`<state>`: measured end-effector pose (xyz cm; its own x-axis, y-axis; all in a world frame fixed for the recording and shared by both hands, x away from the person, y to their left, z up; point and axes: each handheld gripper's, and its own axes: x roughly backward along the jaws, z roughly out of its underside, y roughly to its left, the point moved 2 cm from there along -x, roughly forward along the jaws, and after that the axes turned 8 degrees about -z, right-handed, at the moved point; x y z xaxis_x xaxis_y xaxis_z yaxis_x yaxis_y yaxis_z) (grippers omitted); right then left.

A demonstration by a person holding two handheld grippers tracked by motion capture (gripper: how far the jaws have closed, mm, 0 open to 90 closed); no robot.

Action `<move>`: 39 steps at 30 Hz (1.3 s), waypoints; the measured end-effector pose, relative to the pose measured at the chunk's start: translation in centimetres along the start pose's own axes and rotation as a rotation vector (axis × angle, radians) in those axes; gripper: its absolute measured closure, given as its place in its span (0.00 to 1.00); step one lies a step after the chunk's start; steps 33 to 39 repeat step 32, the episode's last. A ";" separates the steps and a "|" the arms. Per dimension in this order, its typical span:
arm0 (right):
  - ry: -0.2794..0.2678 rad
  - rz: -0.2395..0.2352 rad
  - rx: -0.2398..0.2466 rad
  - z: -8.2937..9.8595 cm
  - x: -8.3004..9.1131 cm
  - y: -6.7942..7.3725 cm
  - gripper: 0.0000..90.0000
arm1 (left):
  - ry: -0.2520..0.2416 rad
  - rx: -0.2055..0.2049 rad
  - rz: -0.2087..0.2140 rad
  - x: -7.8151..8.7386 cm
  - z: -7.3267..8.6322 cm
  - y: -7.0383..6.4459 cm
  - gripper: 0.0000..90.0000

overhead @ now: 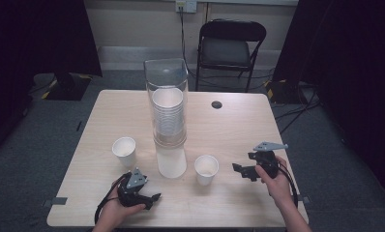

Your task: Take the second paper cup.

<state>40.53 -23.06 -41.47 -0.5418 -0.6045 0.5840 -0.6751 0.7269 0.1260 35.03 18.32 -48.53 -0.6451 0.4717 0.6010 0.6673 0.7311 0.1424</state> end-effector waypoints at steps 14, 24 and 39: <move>0.107 0.083 0.001 4.5 -0.7 -1.6 0.16 | -0.003 -0.001 0.007 0.4 0.4 0.6 0.17; 0.040 0.152 0.025 6.3 -0.6 -3.0 0.12 | -0.001 -0.004 0.007 0.5 0.6 0.8 0.17; 0.040 0.154 0.024 6.4 -0.5 -3.1 0.12 | 0.005 -0.003 0.004 0.6 0.6 0.8 0.17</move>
